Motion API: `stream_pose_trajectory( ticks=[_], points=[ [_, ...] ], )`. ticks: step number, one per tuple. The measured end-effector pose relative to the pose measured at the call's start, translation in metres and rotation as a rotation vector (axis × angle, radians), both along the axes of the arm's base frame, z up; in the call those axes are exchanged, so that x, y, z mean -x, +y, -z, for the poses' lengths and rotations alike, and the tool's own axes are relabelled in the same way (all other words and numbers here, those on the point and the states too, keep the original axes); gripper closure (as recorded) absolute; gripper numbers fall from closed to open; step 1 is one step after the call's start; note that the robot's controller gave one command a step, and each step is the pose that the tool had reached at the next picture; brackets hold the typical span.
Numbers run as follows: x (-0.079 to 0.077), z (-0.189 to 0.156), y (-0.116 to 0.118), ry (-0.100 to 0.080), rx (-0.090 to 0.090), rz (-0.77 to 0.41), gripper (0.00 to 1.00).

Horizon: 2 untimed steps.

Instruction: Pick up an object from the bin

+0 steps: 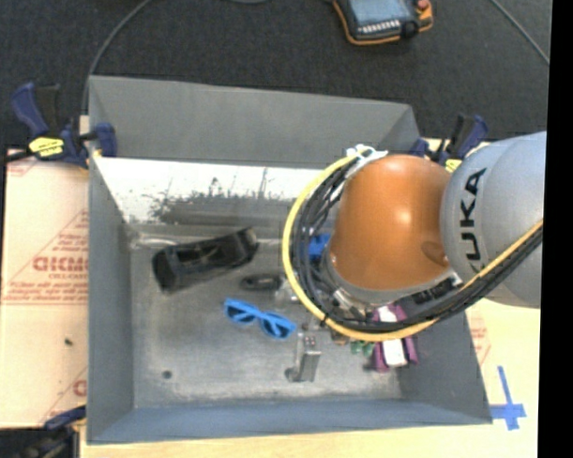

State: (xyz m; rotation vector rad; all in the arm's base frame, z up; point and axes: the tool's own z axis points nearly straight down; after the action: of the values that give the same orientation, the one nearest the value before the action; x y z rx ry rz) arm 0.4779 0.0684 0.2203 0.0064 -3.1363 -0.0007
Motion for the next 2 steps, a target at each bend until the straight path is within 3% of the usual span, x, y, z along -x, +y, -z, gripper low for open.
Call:
stream_pose_trajectory(
  ticks=[1, 2],
  points=[
    [-0.002, -0.003, -0.001, -0.008, -0.001, 0.005, 0.00],
    [-0.088, 0.146, -0.019, -0.015, -0.002, 0.043, 0.00]
  ],
)
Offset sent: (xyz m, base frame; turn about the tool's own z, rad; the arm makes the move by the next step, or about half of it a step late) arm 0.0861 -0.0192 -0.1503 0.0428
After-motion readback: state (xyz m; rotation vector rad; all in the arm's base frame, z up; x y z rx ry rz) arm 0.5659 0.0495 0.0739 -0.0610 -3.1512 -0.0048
